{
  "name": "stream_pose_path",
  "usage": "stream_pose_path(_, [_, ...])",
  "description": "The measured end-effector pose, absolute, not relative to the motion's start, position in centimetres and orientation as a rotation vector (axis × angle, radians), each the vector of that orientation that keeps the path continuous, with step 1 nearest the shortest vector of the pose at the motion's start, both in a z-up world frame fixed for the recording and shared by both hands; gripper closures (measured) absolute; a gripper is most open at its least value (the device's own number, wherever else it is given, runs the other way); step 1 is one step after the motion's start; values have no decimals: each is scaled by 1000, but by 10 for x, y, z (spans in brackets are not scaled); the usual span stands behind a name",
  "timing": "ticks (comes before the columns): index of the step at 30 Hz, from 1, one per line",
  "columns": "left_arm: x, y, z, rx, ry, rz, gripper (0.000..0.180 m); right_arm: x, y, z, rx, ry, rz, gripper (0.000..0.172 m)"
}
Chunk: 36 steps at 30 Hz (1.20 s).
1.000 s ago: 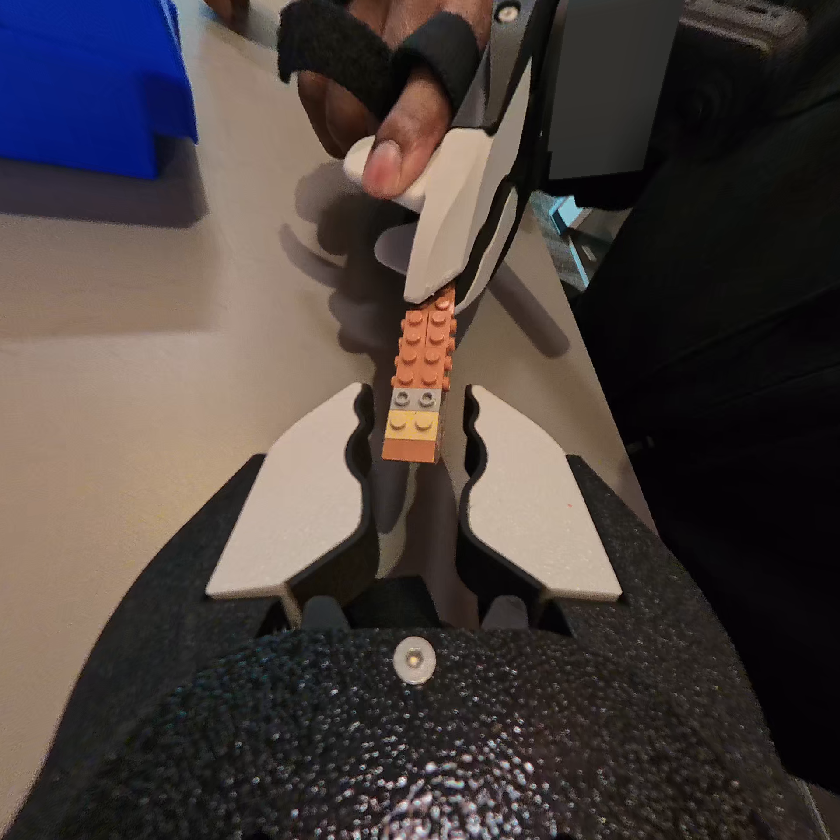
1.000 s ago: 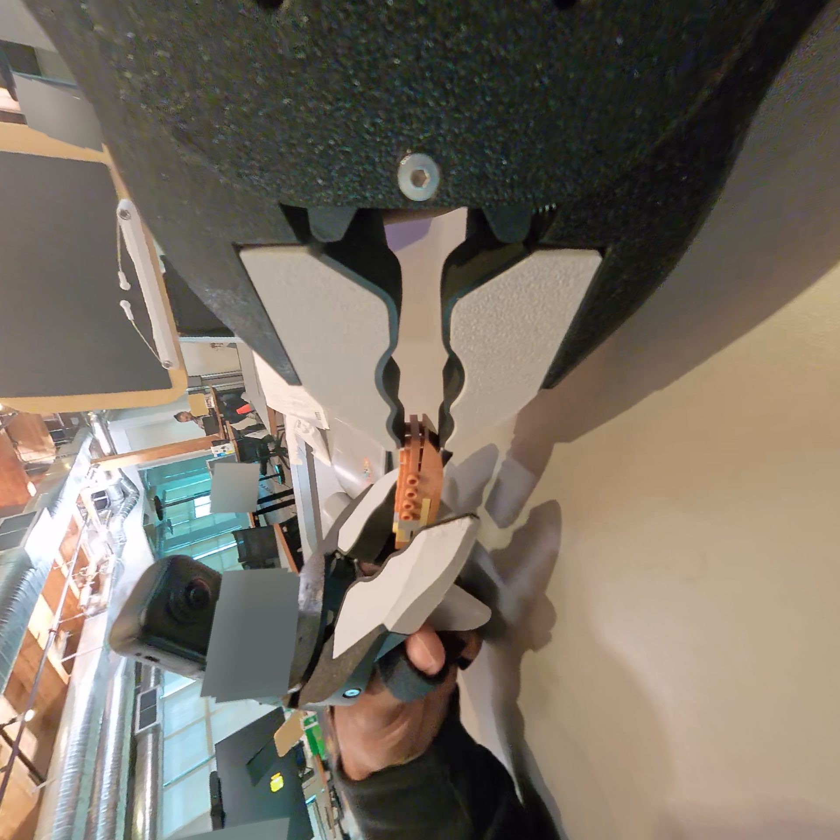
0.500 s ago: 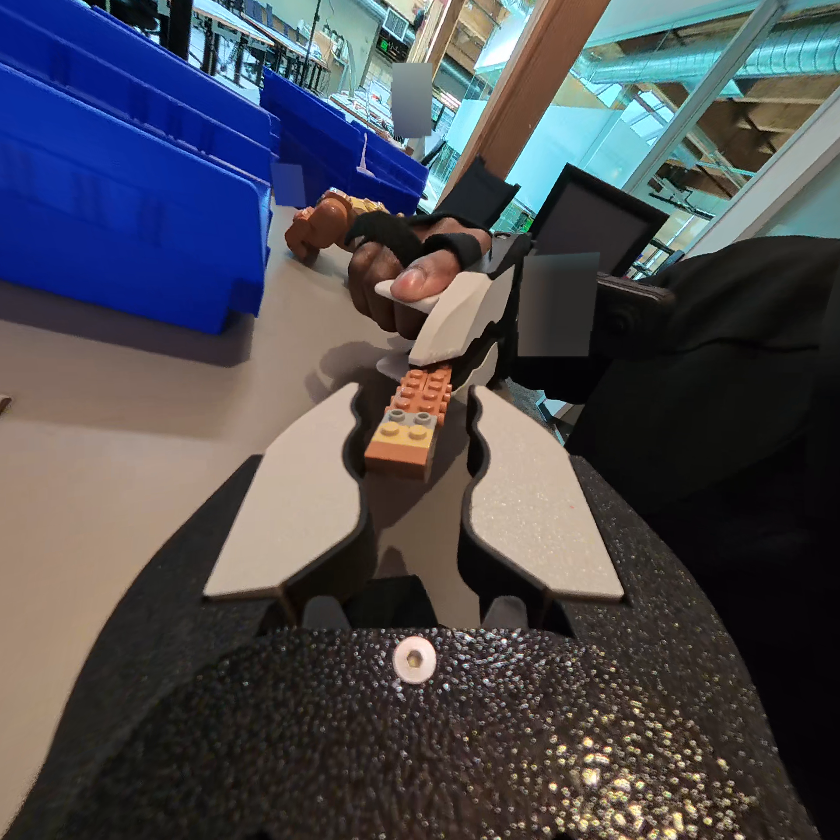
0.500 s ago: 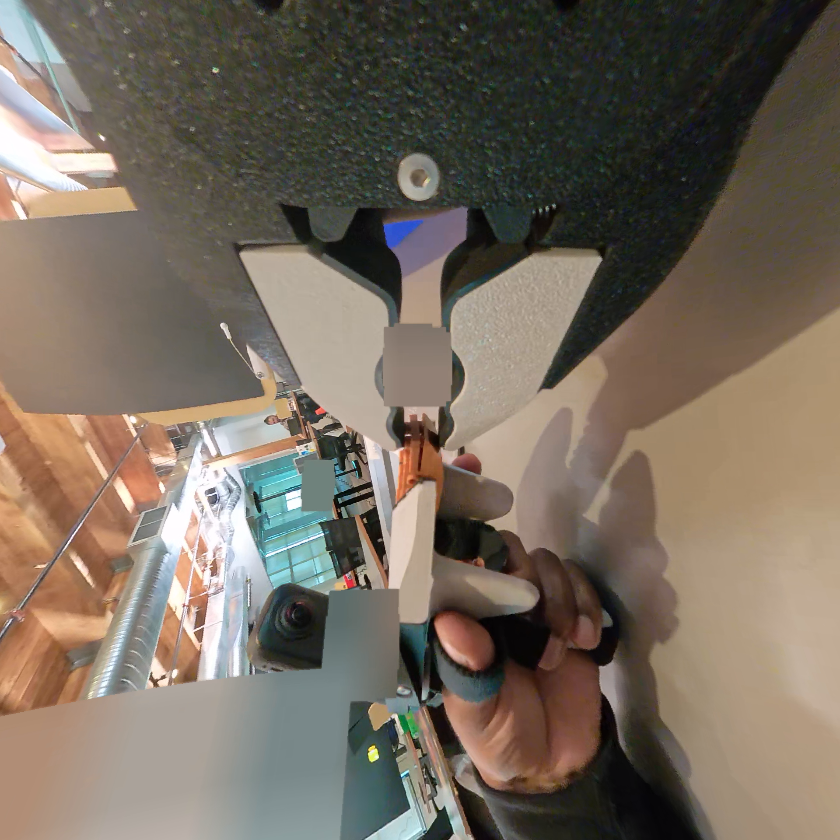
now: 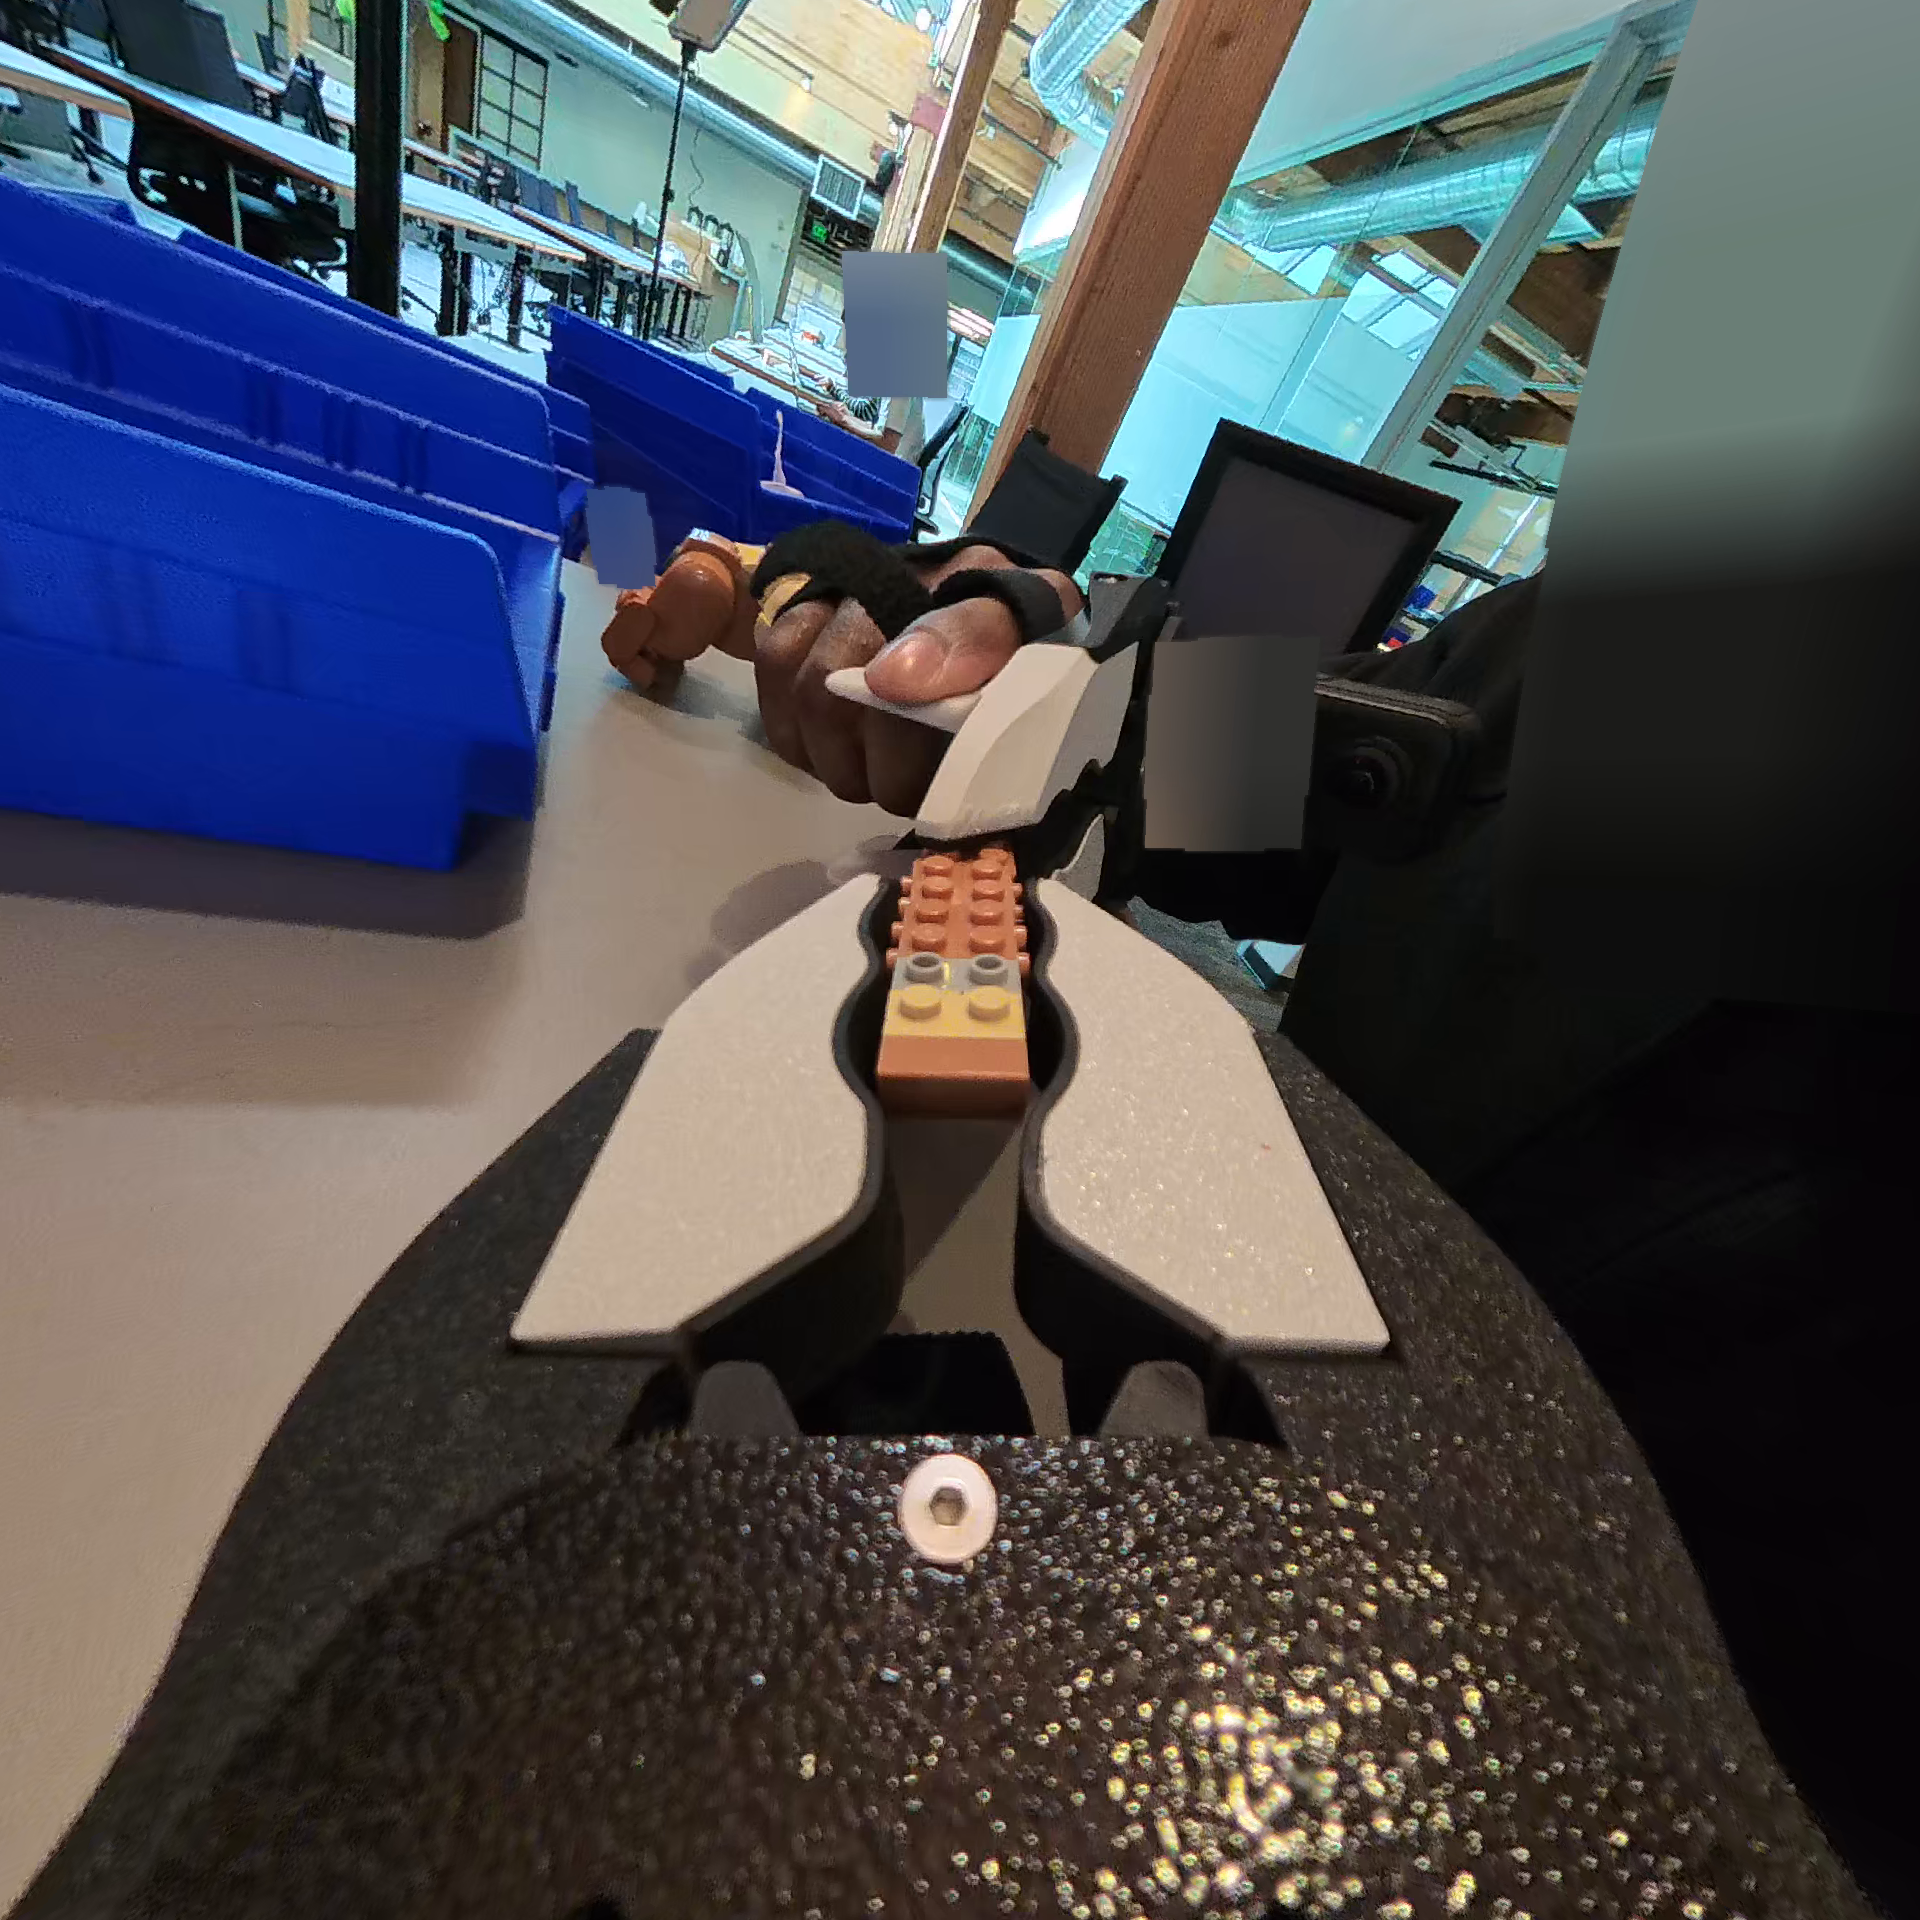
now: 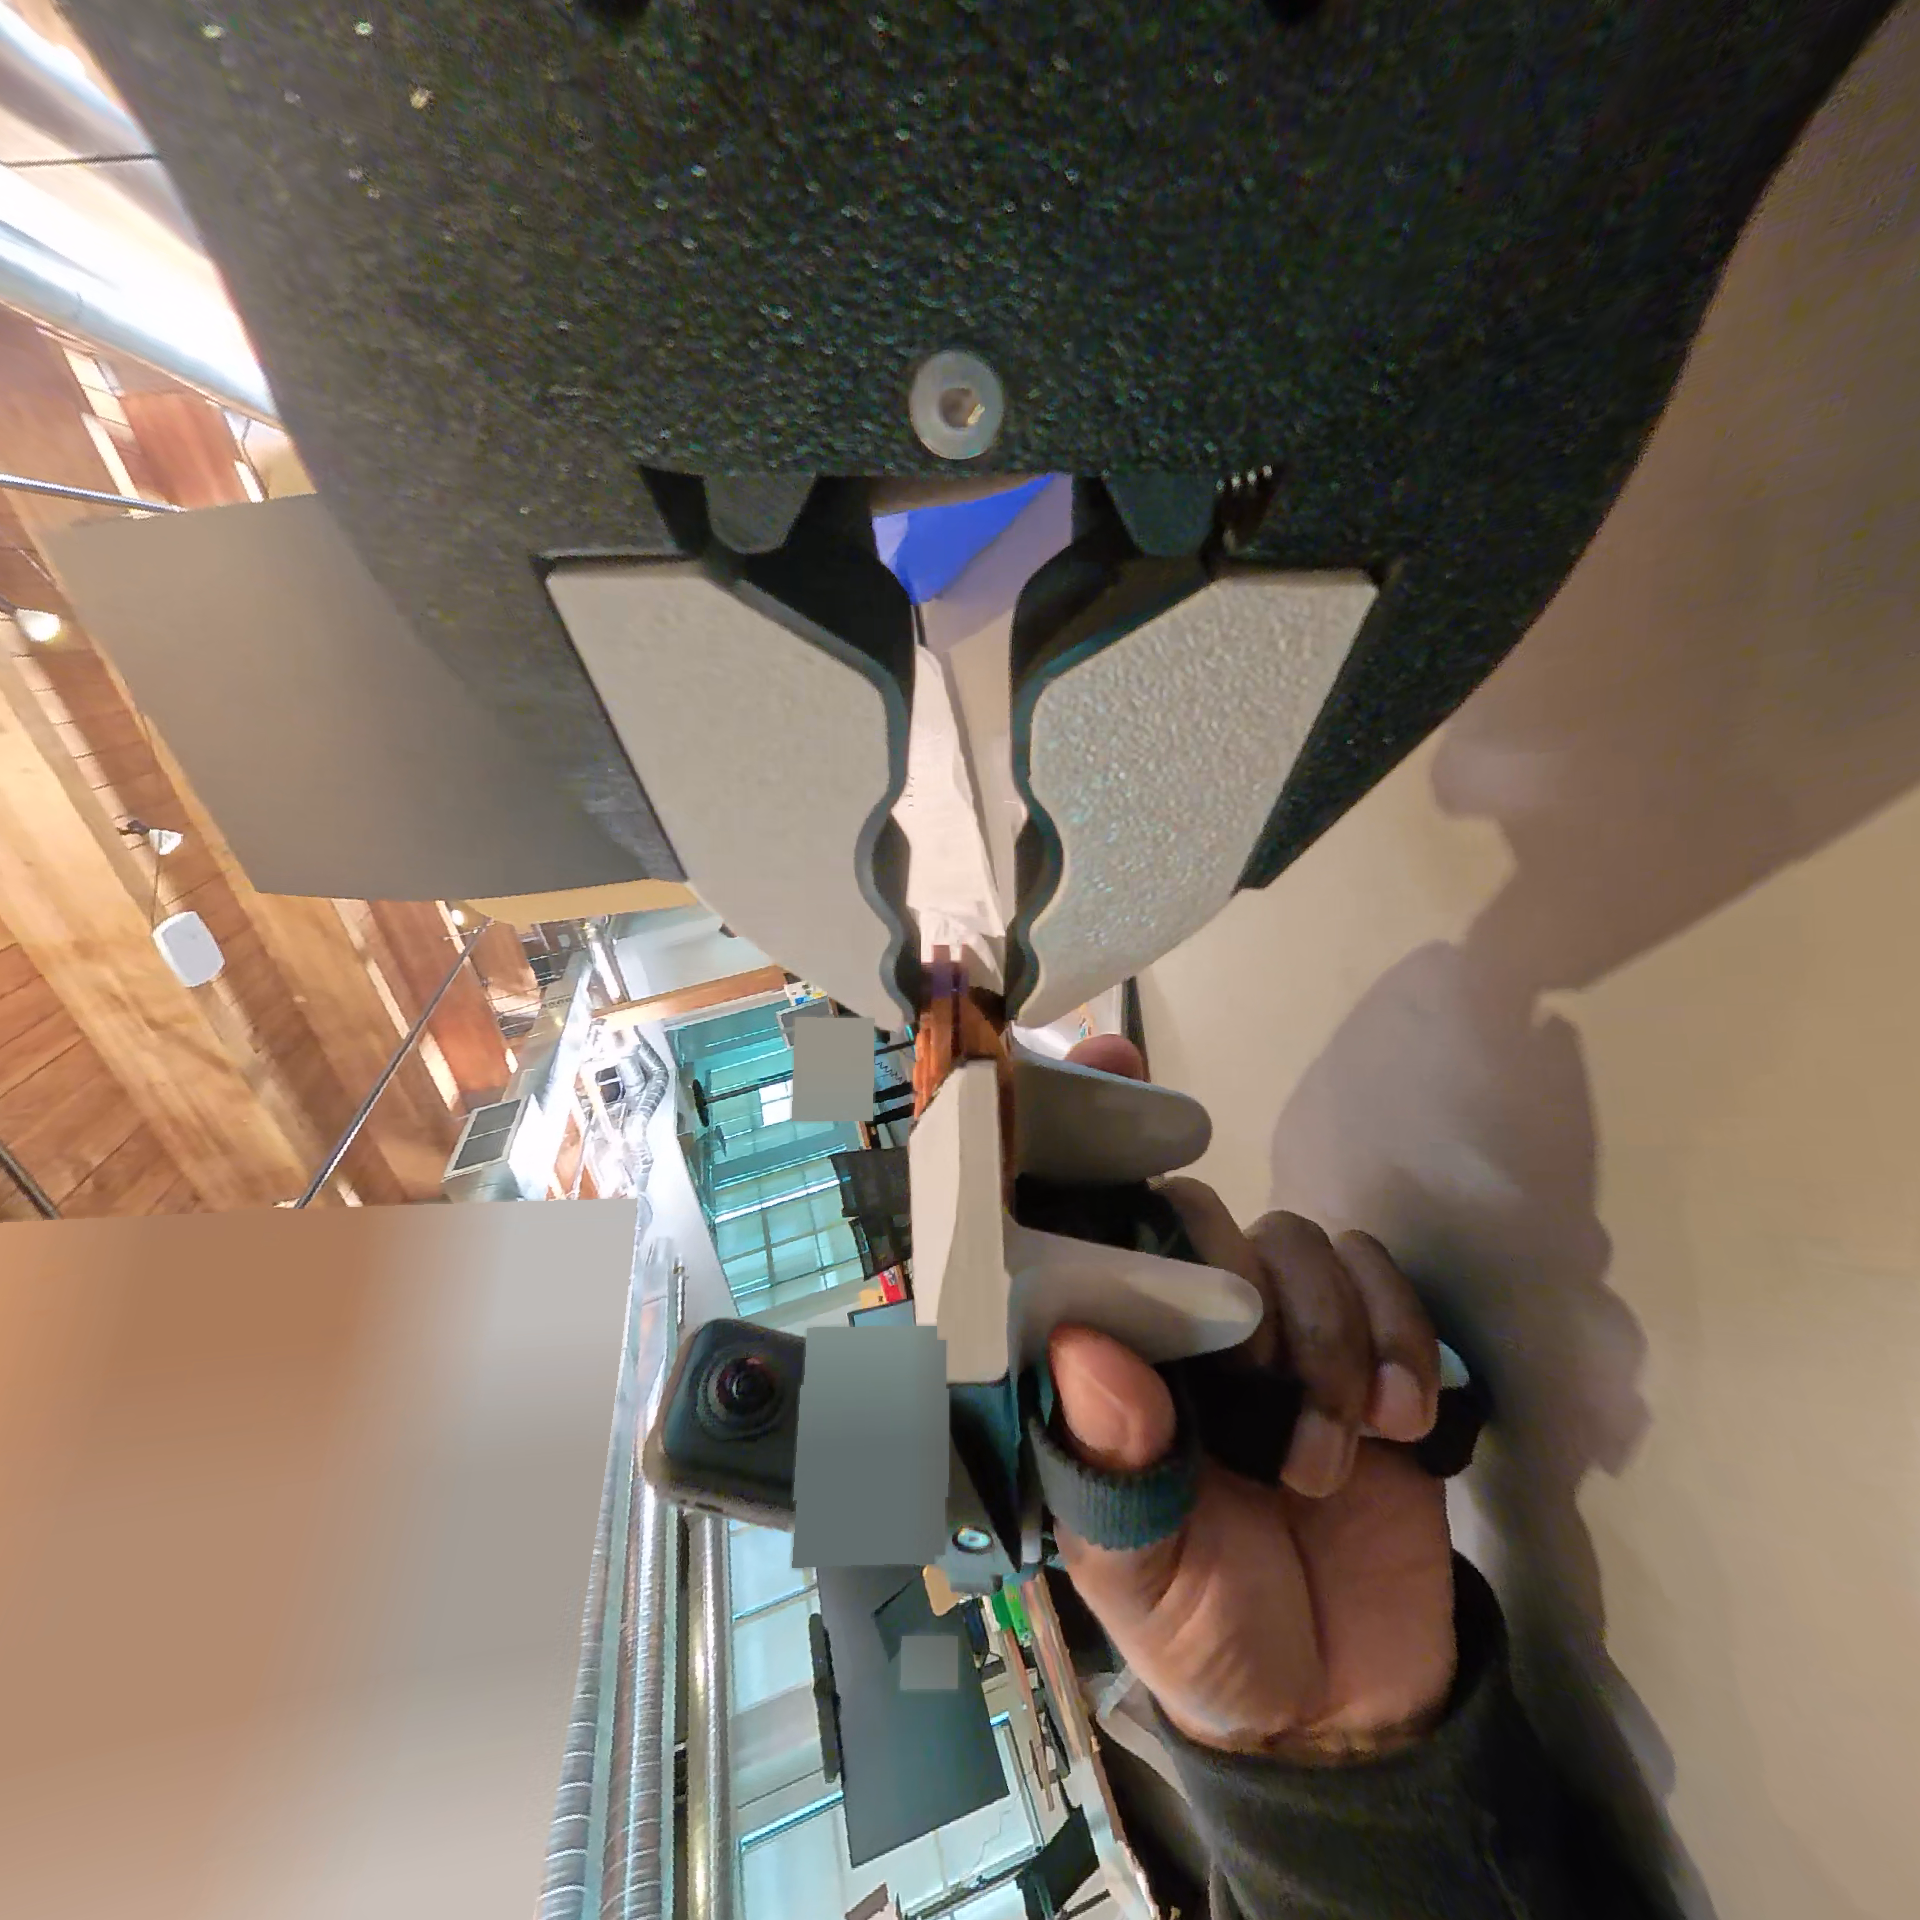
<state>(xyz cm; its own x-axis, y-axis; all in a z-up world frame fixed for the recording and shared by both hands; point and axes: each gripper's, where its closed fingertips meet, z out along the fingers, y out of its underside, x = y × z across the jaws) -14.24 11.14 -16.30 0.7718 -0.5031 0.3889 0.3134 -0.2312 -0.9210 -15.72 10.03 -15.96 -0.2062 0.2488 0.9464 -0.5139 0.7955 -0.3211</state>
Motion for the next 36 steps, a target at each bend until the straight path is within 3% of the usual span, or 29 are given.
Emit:
stream_pose_path(24, [-142,109,-153,-1552,281,-555,159,-152,95,-152,259,-1560,673,147])
stream_pose_path(36, [-140,112,-156,-1579,299,-501,159,-150,94,-153,275,-1563,684,151])
